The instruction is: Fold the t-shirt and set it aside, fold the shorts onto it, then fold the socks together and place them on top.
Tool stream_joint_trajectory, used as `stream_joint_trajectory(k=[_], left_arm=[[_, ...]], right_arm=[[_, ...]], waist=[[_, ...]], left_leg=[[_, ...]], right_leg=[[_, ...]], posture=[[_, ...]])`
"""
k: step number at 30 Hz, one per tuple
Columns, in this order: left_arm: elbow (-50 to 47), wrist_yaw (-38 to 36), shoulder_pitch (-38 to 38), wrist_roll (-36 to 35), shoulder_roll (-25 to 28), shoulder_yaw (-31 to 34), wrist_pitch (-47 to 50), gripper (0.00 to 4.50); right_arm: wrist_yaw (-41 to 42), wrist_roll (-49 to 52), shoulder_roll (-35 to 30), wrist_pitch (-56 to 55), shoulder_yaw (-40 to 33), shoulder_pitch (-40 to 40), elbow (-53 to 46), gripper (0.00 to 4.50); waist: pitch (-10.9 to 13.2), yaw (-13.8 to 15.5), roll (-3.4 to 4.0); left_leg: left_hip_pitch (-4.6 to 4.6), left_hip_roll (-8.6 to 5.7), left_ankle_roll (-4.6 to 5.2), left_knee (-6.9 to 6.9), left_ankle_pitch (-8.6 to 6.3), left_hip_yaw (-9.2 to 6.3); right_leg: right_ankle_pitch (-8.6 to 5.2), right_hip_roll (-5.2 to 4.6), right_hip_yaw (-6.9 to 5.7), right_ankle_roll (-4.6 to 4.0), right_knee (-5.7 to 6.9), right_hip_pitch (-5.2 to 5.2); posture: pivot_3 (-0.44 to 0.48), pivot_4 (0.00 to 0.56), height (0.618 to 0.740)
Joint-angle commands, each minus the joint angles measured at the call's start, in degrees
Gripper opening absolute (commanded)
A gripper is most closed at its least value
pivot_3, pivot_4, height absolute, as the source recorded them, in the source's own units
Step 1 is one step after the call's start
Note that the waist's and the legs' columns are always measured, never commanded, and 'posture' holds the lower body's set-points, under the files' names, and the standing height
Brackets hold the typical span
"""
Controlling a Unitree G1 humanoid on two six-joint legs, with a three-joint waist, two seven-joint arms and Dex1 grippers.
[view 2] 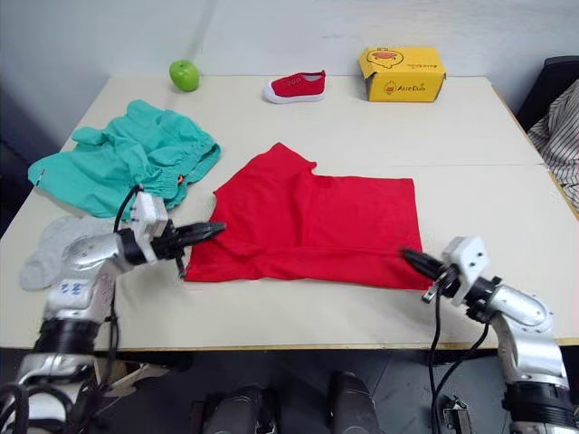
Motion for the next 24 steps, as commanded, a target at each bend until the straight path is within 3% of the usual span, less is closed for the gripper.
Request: stream_joint_trajectory(k=[1,5,10,20,24], left_arm=[[-6.2,-2.4,3.5,1.5,0.4,-3.2,-1.9,0.04],[-6.5,0.5,5.0,4.4,-2.3,-5.4,-4.3,0.04],[4.6,10.5,-1.6,12.2,-8.3,-6.9,-8.8,0.04],[16.8,19.9,-8.4,18.5,-8.2,-5.7,-12.1,0.04],[17.9,23.5,-9.1,15.6,-8.2,-1.1,-11.2,0.04]], right_arm=[[0.1,-1.0,1.9,-2.1,2.2,0.1,-2.3,0.00],[-0.9,-4.5,3.5,-5.0,5.1,-0.4,-0.2,0.00],[-3.8,-6.4,4.1,-6.7,3.9,-2.1,6.8,0.00],[-4.2,-5.7,-1.7,-9.8,-2.6,-0.1,13.2,0.00],[-5.1,-4.9,-3.9,-10.4,-6.3,1.0,15.8,0.00]], waist=[[0.0,0.2,0.00],[0.0,1.0,0.00],[0.0,1.6,-0.01],[0.0,1.4,-0.06],[0.0,1.3,-0.06]], left_leg=[[0.00,-0.01,0.01,0.00,0.00,0.00],[-0.02,-0.06,0.03,0.00,0.00,-0.04],[-0.04,-0.10,0.07,0.01,0.03,-0.06],[0.00,-0.08,0.08,-0.03,0.03,-0.03],[0.02,-0.07,0.09,-0.04,0.04,-0.03]], right_leg=[[0.00,-0.02,0.01,0.00,-0.01,0.00],[0.00,-0.13,0.09,0.00,-0.03,0.01],[0.00,-0.13,0.03,0.00,-0.04,0.02],[0.01,-0.11,-0.07,0.01,-0.06,0.05],[0.02,-0.14,-0.04,0.02,-0.06,0.07]], posture=[[0.000,0.150,0.740],[0.000,0.150,0.740],[0.000,0.150,0.740],[0.000,0.150,0.740],[0.000,0.150,0.740]])
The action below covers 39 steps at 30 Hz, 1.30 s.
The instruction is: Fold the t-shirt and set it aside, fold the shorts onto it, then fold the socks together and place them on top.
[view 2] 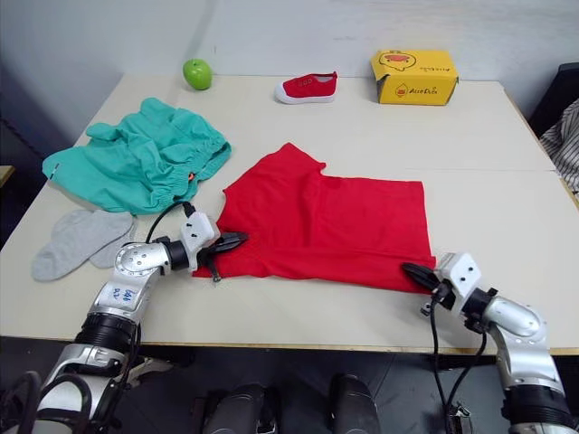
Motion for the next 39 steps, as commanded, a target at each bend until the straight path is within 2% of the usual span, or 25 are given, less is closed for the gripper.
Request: stream_joint_trajectory(k=[1,5,7,8,10,11,14,16,20,25,26,29,33,35,39], left_arm=[[-1.1,2.3,-0.1,-3.7,0.6,5.5,0.7,0.04],[-7.9,-3.5,3.2,-11.3,3.1,10.4,3.6,0.04],[-14.1,-9.4,7.5,-16.3,7.6,13.2,7.2,0.04],[-17.4,-13.8,10.7,-17.3,11.2,13.4,8.0,0.20],[-21.7,-18.5,15.0,-17.8,15.6,13.1,8.2,0.59],[-23.3,-19.8,17.0,-17.6,17.0,12.7,7.7,0.92],[-28.8,-20.3,23.5,-15.3,18.1,12.3,3.7,1.90],[-27.6,-18.2,25.7,-9.1,17.9,10.3,-2.5,2.50],[-23.2,-12.3,24.9,-1.1,16.6,7.8,-8.3,2.50],[-19.1,-8.5,22.6,3.8,15.7,4.9,-10.4,2.50],[-18.8,-8.2,22.4,3.9,15.7,4.5,-10.6,2.53],[-16.5,-6.7,20.2,5.1,15.4,3.4,-10.8,1.91],[-14.4,-6.1,18.7,6.4,15.5,1.7,-9.9,0.65],[-13.6,-6.4,18.3,6.7,15.7,0.8,-10.1,0.03],[-14.0,-7.9,18.7,5.1,16.2,0.5,-10.1,0.03]], right_arm=[[-0.8,1.1,-2.3,-0.6,-4.3,1.5,2.5,0.00],[1.4,4.2,-3.9,0.8,-7.1,2.6,0.7,0.00],[3.5,7.9,-5.3,4.4,-8.7,4.2,-4.5,0.00],[5.1,9.7,-6.4,7.0,-9.1,5.5,-7.6,0.17],[7.2,11.3,-7.9,9.8,-9.3,7.6,-11.4,0.56],[8.2,10.5,-8.8,9.2,-8.9,8.6,-12.6,0.94],[11.3,5.1,-11.4,4.4,-6.2,12.1,-14.9,1.98],[9.9,0.0,-11.8,-0.1,-4.0,11.5,-13.4,2.66],[8.2,-6.2,-12.0,-6.2,-0.6,8.5,-9.4,2.66],[5.1,-12.5,-11.6,-11.9,3.4,2.7,-2.6,2.66],[4.7,-12.9,-11.5,-12.3,3.8,2.2,-1.8,2.29],[4.1,-14.2,-11.7,-12.8,5.7,0.3,0.2,1.41],[3.9,-14.3,-12.1,-13.5,6.8,-0.9,1.4,0.02],[4.6,-13.7,-12.5,-13.6,7.1,-1.1,1.5,0.00],[6.0,-12.2,-13.6,-13.8,6.7,-1.1,1.2,0.00]], waist=[[0.0,0.0,0.00],[0.0,-0.1,0.00],[0.0,-0.4,0.01],[0.0,-0.8,0.03],[0.0,-1.3,0.06],[0.0,-1.3,0.06],[0.0,-1.0,0.06],[0.0,-0.7,0.06],[0.0,-0.1,0.06],[0.0,-0.1,0.01],[0.0,-0.1,0.01],[-0.1,-0.1,0.00],[-0.2,-0.1,-0.01],[-0.3,-0.1,0.02],[-0.5,0.0,0.27]], left_leg=[[0.00,0.00,0.00,0.00,0.00,0.00],[-0.01,0.03,-0.01,-0.03,0.00,-0.01],[-0.02,0.05,-0.02,-0.05,0.00,-0.01],[-0.02,0.07,-0.04,-0.06,0.01,-0.01],[0.00,0.15,-0.12,-0.13,-0.01,-0.01],[0.04,0.16,-0.14,-0.15,-0.01,-0.02],[0.04,0.12,-0.11,-0.18,-0.05,-0.08],[0.05,0.11,-0.15,-0.19,-0.16,-0.10],[0.01,0.11,-0.18,-0.19,-0.17,0.00],[0.10,0.13,-0.17,-0.19,-0.13,0.02],[0.14,0.15,-0.17,-0.19,-0.13,0.02],[0.18,0.16,-0.17,-0.19,-0.13,0.02],[0.20,0.15,-0.16,-0.19,-0.09,0.01],[0.20,0.15,-0.16,-0.19,-0.09,0.00],[0.20,0.15,-0.15,-0.19,-0.09,0.00]], right_leg=[[0.00,-0.01,0.00,0.00,0.00,0.00],[0.00,-0.03,0.03,0.00,-0.01,-0.02],[0.00,-0.03,0.04,0.00,-0.03,-0.03],[0.00,-0.03,0.05,0.00,-0.03,-0.04],[-0.02,-0.11,0.10,-0.03,-0.07,-0.06],[-0.04,-0.08,0.10,-0.06,-0.06,-0.05],[-0.03,-0.11,0.12,-0.06,-0.48,0.06],[-0.03,-0.21,0.27,-0.06,-0.51,0.06],[-0.03,-0.14,0.21,-0.06,-0.50,-0.06],[-0.02,-0.17,0.14,-0.05,-0.47,-0.01],[-0.02,-0.18,0.15,-0.05,-0.46,0.02],[-0.02,-0.20,0.16,-0.05,-0.46,0.07],[-0.02,-0.22,0.16,-0.05,-0.45,0.10],[-0.02,-0.22,0.15,-0.05,-0.44,0.10],[-0.02,-0.21,0.14,-0.05,-0.43,0.09]], posture=[[0.000,0.150,0.740],[0.000,0.150,0.740],[0.000,0.150,0.740],[0.000,0.150,0.740],[0.000,0.150,0.740],[0.000,0.150,0.740],[0.000,0.150,0.740],[0.000,0.150,0.740],[0.000,0.150,0.740],[0.000,0.150,0.740],[0.000,0.150,0.740],[0.000,0.150,0.740],[0.000,0.150,0.740],[0.000,0.150,0.740],[0.000,0.150,0.740]])
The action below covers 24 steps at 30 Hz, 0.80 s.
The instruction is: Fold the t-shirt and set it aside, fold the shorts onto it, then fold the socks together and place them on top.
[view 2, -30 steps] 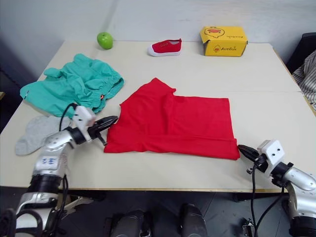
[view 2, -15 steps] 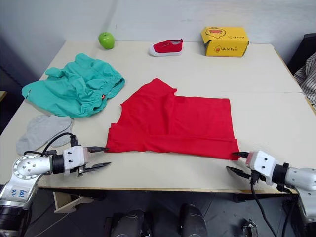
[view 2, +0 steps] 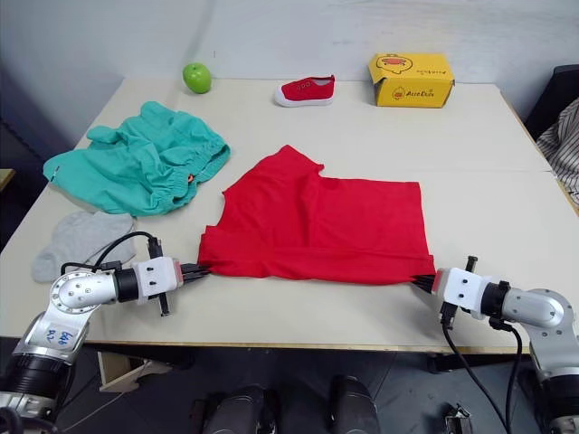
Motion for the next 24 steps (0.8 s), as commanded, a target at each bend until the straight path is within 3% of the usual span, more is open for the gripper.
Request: stream_joint_trajectory(k=[1,10,16,24], left_arm=[[1.4,-0.9,1.8,0.9,1.4,-0.6,0.7,0.03],[-6.3,-1.8,10.7,-4.8,5.8,6.0,-1.9,0.03],[-13.2,-1.5,17.2,-7.5,6.3,8.9,-2.3,0.03],[-26.1,2.4,32.9,-7.6,3.5,14.8,1.9,0.03]], right_arm=[[1.2,0.8,-1.9,0.5,-0.4,0.5,0.9,0.00],[5.6,5.7,-6.3,-1.8,-3.1,3.7,2.6,0.00],[6.7,7.1,-6.0,-3.3,-3.0,6.8,0.5,0.00],[7.5,10.9,-7.0,0.1,-7.1,20.4,-9.1,0.00]], waist=[[-0.1,0.0,0.11],[-0.1,-0.4,0.22],[-0.1,-0.4,0.21],[-0.1,0.2,0.20]], left_leg=[[0.00,0.00,0.00,0.00,0.00,0.00],[-0.07,0.10,-0.02,-0.06,-0.04,0.01],[-0.09,0.12,-0.01,-0.06,-0.08,0.01],[-0.15,0.24,-0.08,-0.11,-0.23,-0.08]], right_leg=[[0.00,0.00,0.00,0.00,0.00,0.00],[-0.02,0.07,-0.03,-0.03,-0.04,-0.06],[-0.02,0.05,0.01,-0.03,-0.21,-0.06],[-0.10,0.10,0.09,-0.16,-0.32,-0.06]], posture=[[0.000,0.150,0.740],[0.000,0.150,0.740],[0.000,0.150,0.740],[0.000,0.150,0.740]])
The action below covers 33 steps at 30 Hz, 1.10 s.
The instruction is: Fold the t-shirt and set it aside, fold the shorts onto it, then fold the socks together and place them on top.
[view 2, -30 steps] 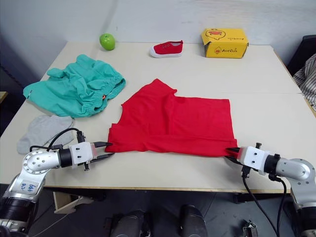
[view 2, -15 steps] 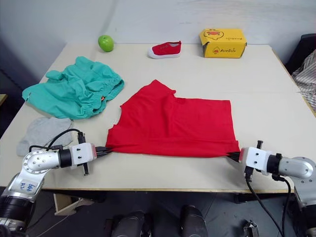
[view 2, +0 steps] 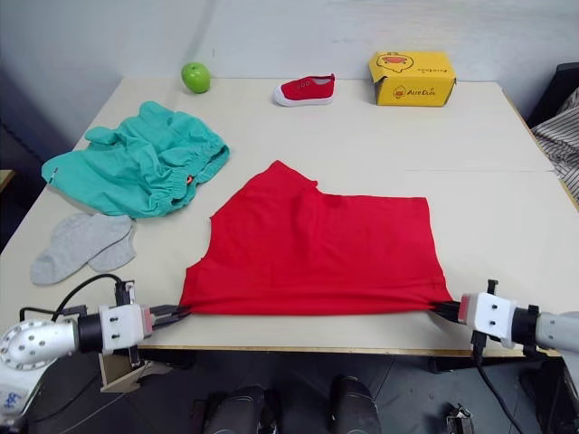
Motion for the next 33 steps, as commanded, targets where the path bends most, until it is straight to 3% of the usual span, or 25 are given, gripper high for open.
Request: stream_joint_trajectory(k=[1,10,13,16,22,25,27,30,33], left_arm=[[-6.1,1.8,5.4,-1.2,-1.0,4.3,2.0,0.03],[-12.7,2.7,12.5,-3.1,-3.6,7.8,7.9,0.03],[-14.4,0.6,14.0,-5.4,-3.2,8.8,9.2,0.69],[-16.0,-1.9,16.6,-9.5,-2.2,12.6,12.7,1.63],[-18.4,-8.1,21.8,-28.0,1.5,24.4,34.3,3.48],[-12.6,-8.9,15.5,-36.2,6.9,28.0,45.9,4.48],[-9.0,-8.4,8.8,-39.2,10.4,27.3,51.2,4.50],[-1.3,-7.5,-7.8,-38.5,14.8,17.7,56.9,4.50],[8.1,-7.1,-26.0,-30.6,13.8,5.0,56.1,4.50]], right_arm=[[0.8,1.2,-1.2,1.2,-3.0,5.3,-3.7,0.00],[-1.0,0.2,0.3,2.0,-3.6,7.2,-5.1,0.00],[1.7,5.4,0.3,7.6,-3.6,7.7,-7.4,0.00],[6.0,8.4,-2.1,12.7,-4.3,11.1,-11.7,0.65],[10.9,16.8,-8.2,30.1,-12.9,15.9,-20.5,2.73],[14.2,16.3,-11.7,34.0,-14.8,12.9,-15.9,3.82],[14.9,15.3,-12.6,34.3,-14.2,8.8,-11.6,4.42],[13.9,15.7,-12.3,38.8,-10.4,-3.4,-4.0,4.46],[13.3,11.2,-9.0,39.0,-3.2,-20.6,7.6,4.46]], waist=[[0.0,0.0,0.00],[0.0,0.0,-0.03],[0.0,0.0,-0.03],[0.0,0.0,-0.03],[0.0,0.0,-0.06],[0.0,0.0,-0.02],[0.0,0.2,-0.03],[0.1,0.6,0.02],[0.1,-0.1,0.08]], left_leg=[[-0.01,0.00,0.01,0.00,-0.01,-0.01],[0.00,0.04,0.34,0.01,-0.23,-0.01],[0.00,0.06,0.31,0.01,-0.22,-0.01],[-0.01,0.08,0.30,0.01,-0.24,-0.01],[-0.04,0.14,0.36,0.04,-0.28,-0.05],[-0.02,0.15,0.36,0.06,-0.27,-0.06],[0.00,0.17,0.35,0.07,-0.26,-0.06],[-0.05,0.11,0.30,0.08,-0.20,-0.07],[-0.03,0.03,-0.12,0.07,-0.03,0.05]], right_leg=[[0.00,0.00,-0.01,0.00,-0.03,0.01],[-0.02,0.03,-0.02,-0.02,-0.17,0.06],[-0.03,0.04,-0.02,-0.04,-0.17,0.06],[-0.06,0.05,-0.04,-0.09,-0.15,0.04],[-0.09,0.06,-0.07,-0.14,-0.17,0.04],[-0.13,0.10,-0.08,-0.19,-0.15,0.02],[-0.15,0.14,-0.10,-0.23,-0.12,0.00],[-0.15,0.17,-0.15,-0.23,-0.07,-0.06],[-0.15,0.27,-0.17,-0.23,0.20,-0.14]], posture=[[0.000,0.150,0.740],[0.000,0.150,0.740],[0.000,0.150,0.740],[0.000,0.150,0.740],[0.000,0.150,0.740],[0.000,0.150,0.740],[0.000,0.150,0.740],[0.000,0.150,0.740],[0.000,0.150,0.740]])
